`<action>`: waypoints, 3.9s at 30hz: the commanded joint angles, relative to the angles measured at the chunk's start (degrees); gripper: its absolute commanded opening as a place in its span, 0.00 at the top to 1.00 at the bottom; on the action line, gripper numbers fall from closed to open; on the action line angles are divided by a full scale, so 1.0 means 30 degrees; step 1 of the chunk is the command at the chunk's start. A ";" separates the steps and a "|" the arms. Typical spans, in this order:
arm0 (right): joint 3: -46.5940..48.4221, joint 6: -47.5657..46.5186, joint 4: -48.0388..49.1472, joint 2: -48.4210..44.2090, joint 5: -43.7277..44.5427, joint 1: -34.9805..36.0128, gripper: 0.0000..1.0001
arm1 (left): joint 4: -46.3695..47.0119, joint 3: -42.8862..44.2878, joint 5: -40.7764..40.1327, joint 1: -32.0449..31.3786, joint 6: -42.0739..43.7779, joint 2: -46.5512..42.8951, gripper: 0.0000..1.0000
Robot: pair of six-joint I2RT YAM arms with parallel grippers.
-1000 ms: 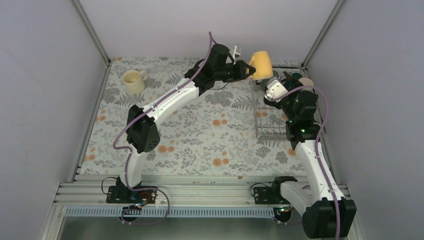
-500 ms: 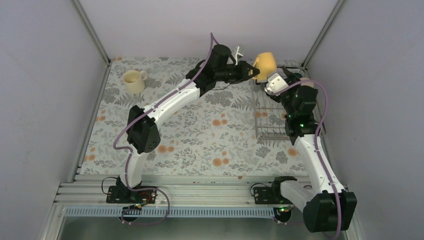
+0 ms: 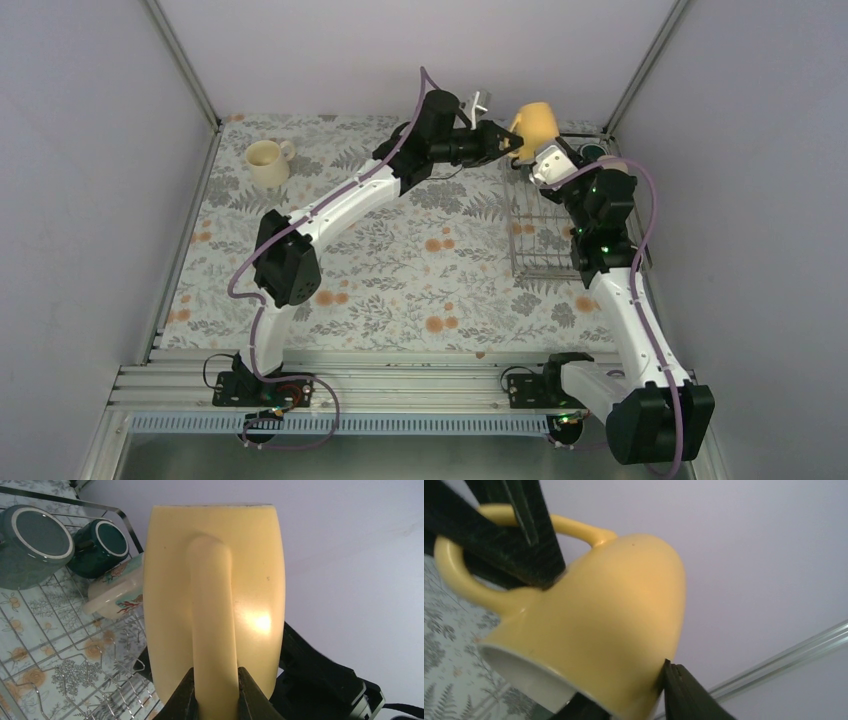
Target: Unload the cups from the dish rack
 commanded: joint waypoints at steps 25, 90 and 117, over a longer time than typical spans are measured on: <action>0.2848 0.0760 -0.1649 -0.0433 -0.0186 0.0245 0.97 | 0.2637 0.0677 0.1447 -0.0315 0.3959 -0.0039 0.02; 2.9715 -0.2341 -2.3777 2.6787 0.4535 0.9364 0.97 | -0.7929 -1.5953 -0.3212 1.4029 3.6466 -1.9482 0.00; 2.7781 0.2067 -1.8446 2.2997 0.3913 0.8174 0.00 | -0.6849 -1.6987 -0.1123 1.4025 3.3085 -2.0457 0.00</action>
